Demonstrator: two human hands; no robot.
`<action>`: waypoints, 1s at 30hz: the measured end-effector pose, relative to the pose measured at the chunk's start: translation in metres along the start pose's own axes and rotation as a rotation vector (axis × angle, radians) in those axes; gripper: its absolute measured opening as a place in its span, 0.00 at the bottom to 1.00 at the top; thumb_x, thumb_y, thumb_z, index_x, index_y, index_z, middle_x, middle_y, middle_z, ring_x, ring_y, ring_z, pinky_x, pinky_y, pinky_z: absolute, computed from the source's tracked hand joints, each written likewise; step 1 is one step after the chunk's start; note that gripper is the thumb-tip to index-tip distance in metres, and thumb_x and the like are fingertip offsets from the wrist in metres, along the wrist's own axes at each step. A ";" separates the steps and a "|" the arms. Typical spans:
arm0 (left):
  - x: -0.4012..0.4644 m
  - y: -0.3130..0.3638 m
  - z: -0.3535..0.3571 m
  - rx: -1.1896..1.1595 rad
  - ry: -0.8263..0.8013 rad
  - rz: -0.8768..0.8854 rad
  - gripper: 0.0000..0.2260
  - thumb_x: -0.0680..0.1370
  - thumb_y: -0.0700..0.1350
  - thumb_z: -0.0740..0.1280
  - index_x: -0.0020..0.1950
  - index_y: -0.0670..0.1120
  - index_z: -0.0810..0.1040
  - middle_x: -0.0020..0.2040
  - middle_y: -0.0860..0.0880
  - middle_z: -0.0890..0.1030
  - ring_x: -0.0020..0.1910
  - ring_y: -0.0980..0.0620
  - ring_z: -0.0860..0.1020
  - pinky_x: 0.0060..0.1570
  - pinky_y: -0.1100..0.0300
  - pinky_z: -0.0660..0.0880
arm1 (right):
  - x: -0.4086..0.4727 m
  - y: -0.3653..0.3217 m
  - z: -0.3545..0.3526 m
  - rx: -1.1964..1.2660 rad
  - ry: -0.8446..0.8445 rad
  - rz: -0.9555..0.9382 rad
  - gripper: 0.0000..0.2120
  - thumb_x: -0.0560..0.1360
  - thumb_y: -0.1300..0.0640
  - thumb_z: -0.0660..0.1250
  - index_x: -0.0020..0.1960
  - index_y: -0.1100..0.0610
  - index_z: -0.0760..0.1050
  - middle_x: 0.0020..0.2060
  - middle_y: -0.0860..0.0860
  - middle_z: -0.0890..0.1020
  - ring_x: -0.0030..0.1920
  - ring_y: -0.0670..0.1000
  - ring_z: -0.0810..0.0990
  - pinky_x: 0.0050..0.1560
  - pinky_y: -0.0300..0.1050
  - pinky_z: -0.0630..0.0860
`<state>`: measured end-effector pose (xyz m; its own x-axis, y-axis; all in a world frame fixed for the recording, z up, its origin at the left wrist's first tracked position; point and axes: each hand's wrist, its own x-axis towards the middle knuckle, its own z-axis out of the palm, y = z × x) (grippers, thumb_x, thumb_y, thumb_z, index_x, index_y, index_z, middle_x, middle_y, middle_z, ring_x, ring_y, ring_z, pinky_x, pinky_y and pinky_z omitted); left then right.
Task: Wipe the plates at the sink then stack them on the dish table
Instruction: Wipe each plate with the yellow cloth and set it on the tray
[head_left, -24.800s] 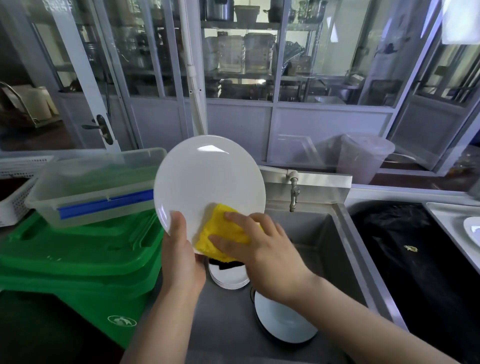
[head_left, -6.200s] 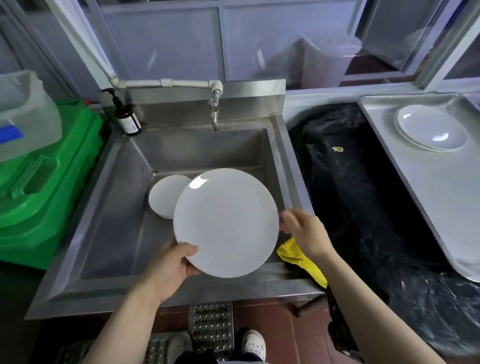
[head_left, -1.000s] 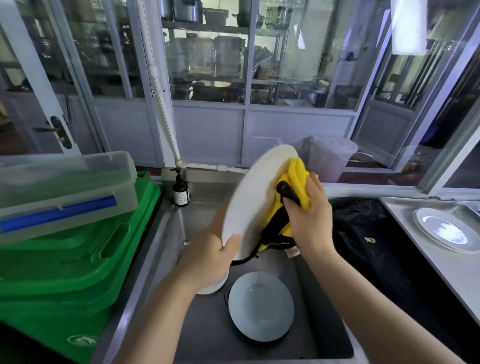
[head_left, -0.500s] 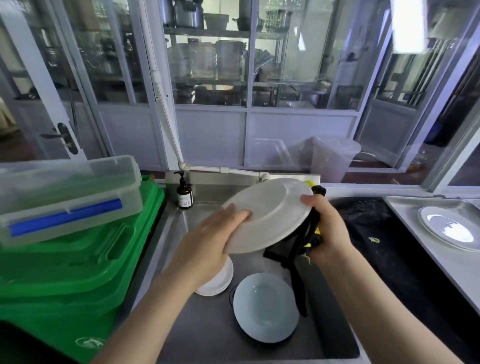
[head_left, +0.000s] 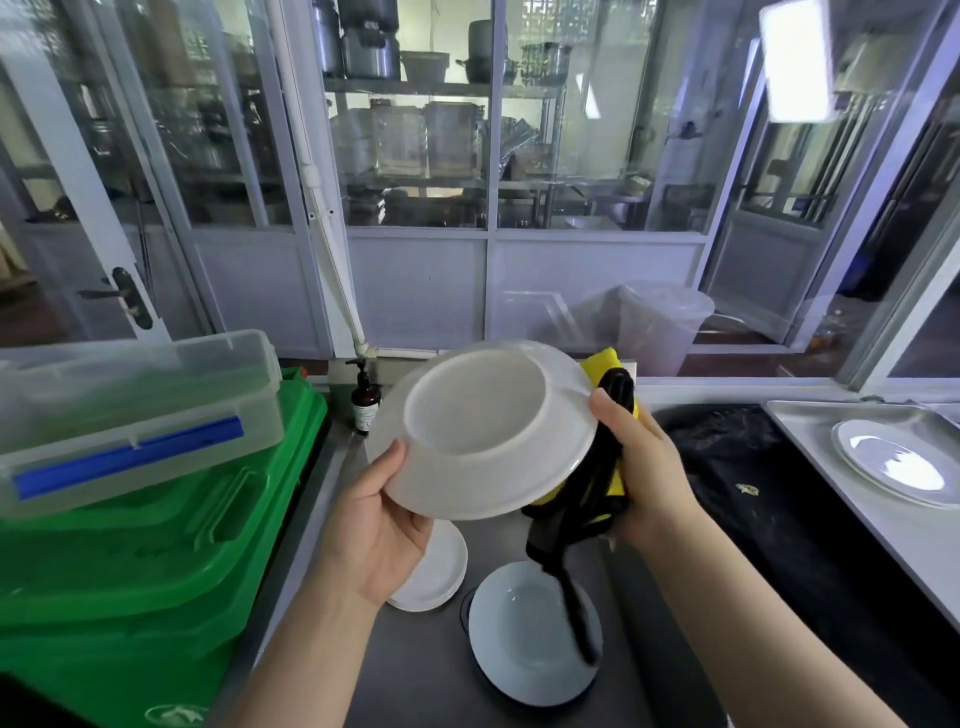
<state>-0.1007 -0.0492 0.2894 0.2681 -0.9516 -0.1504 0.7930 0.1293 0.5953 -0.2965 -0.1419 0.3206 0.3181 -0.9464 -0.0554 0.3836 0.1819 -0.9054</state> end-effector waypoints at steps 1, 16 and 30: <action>0.001 0.002 0.000 0.014 -0.016 0.051 0.20 0.71 0.45 0.67 0.63 0.46 0.77 0.51 0.49 0.85 0.46 0.53 0.84 0.36 0.61 0.82 | 0.001 -0.001 0.000 -0.100 0.027 -0.122 0.16 0.69 0.53 0.71 0.57 0.51 0.79 0.52 0.54 0.83 0.53 0.56 0.81 0.54 0.55 0.78; 0.007 -0.016 0.033 0.192 0.041 0.406 0.19 0.74 0.47 0.65 0.64 0.43 0.77 0.54 0.41 0.82 0.49 0.43 0.81 0.46 0.49 0.75 | -0.027 0.039 0.047 -1.330 -0.144 -1.055 0.26 0.64 0.64 0.65 0.61 0.54 0.79 0.65 0.53 0.75 0.50 0.63 0.74 0.55 0.49 0.72; 0.011 -0.011 0.000 0.694 -0.087 0.450 0.12 0.67 0.55 0.71 0.48 0.55 0.85 0.50 0.45 0.84 0.53 0.42 0.80 0.54 0.31 0.75 | 0.027 0.007 0.014 -0.721 0.180 -0.586 0.20 0.76 0.60 0.64 0.62 0.39 0.74 0.46 0.25 0.78 0.50 0.27 0.74 0.49 0.21 0.66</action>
<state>-0.1064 -0.0611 0.2814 0.4129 -0.8720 0.2629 0.0951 0.3284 0.9397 -0.2732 -0.1626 0.3183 0.0826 -0.8727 0.4813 -0.2080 -0.4874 -0.8481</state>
